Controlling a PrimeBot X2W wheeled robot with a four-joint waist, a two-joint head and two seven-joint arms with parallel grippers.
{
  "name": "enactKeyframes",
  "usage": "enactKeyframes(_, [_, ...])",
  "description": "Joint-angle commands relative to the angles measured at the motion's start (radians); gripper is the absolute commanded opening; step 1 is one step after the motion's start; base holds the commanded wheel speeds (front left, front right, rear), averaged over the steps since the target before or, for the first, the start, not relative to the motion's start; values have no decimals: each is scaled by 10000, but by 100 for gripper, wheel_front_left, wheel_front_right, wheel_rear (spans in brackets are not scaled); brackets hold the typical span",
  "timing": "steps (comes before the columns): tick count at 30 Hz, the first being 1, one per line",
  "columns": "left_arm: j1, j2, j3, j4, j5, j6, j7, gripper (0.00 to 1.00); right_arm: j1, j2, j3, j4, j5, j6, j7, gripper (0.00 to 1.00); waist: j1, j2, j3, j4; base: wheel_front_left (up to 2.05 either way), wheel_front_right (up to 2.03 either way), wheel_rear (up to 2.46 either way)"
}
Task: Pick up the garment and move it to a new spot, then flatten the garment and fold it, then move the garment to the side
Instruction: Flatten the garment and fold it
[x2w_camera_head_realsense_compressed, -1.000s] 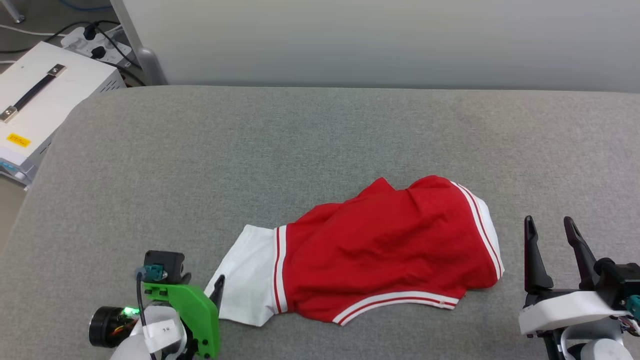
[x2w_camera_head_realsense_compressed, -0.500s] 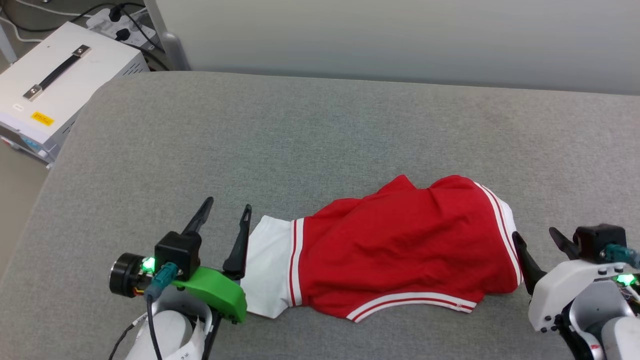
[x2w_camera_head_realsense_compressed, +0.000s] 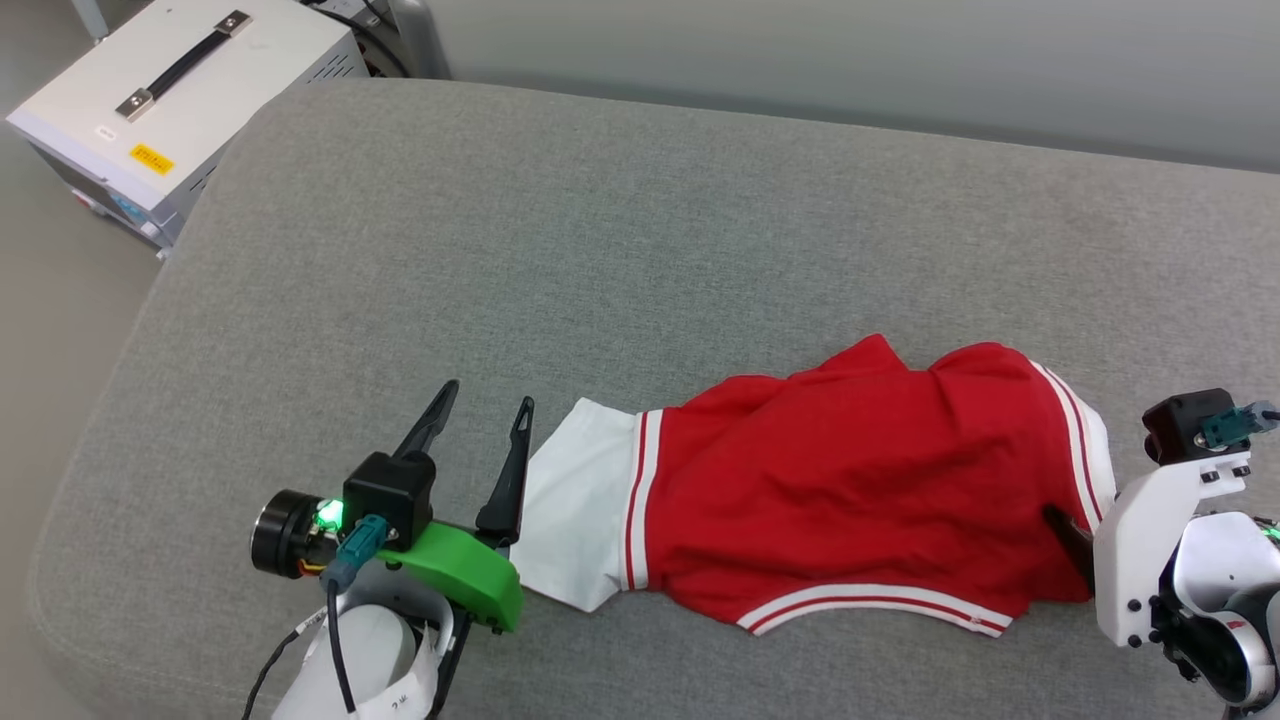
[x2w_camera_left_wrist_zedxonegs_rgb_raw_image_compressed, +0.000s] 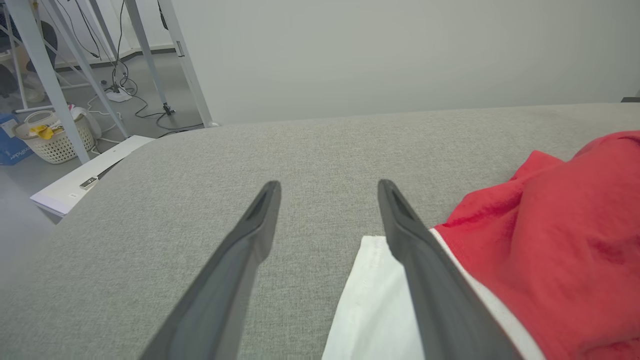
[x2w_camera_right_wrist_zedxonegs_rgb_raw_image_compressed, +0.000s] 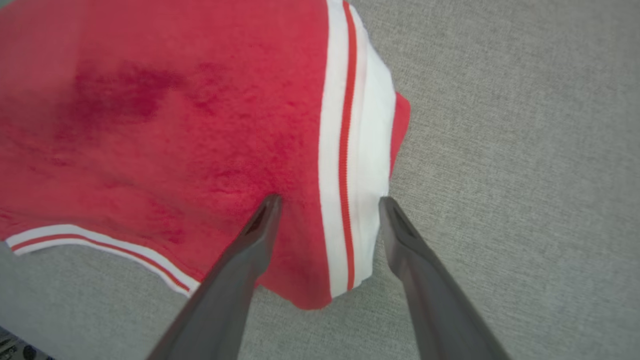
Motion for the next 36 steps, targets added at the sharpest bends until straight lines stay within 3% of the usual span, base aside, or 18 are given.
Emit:
enactKeyframes(1, [-189,-62,-3,69,-10,-48,-80,100,-142,-54,25,-35,-171,-9,63,100,0,108,229,231,0,0,0])
enactKeyframes(8, [-350,-119,-7,206,-30,-56,-114,100,-46,100,25,410,-408,-9,161,100,0,108,448,372,0,0,0])
enactKeyframes(9, [-361,-126,-9,236,-38,-60,-117,100,-43,74,89,454,-483,-9,165,73,0,108,460,370,0,0,0])
enactKeyframes(10, [-363,-129,-10,276,-51,-63,-118,100,-55,74,81,477,-557,-9,119,20,0,108,461,361,0,0,0])
enactKeyframes(11, [-357,-120,-15,344,-65,-68,-119,100,-76,79,81,497,-617,-9,39,0,0,108,438,333,0,0,0])
enactKeyframes(18, [-222,-69,-29,627,-153,-47,-119,100,57,-29,-171,-35,-888,-9,-247,0,0,108,-40,-58,0,0,0])
enactKeyframes(28, [49,-7,-80,639,-316,10,-48,100,1317,-539,-1569,-1984,-2007,-9,345,0,0,108,-512,-756,0,0,0])
enactKeyframes(33, [50,0,-139,598,-371,0,-17,100,1922,-639,-1997,-1883,-2372,-9,400,0,0,108,-343,-946,0,0,0])
enactKeyframes(34, [32,-7,-160,604,-383,-12,-13,100,2043,-635,-1974,-1721,-2400,-9,324,12,0,108,-294,-967,0,0,0])
enactKeyframes(35, [12,-14,-180,620,-393,-24,-5,100,2110,-618,-1943,-1602,-2419,-9,214,45,0,108,-263,-978,0,0,0])
enactKeyframes(36, [-12,-19,-203,643,-399,-34,0,100,2138,-472,-1996,-1421,-2382,-9,80,100,0,108,-232,-999,0,0,0])
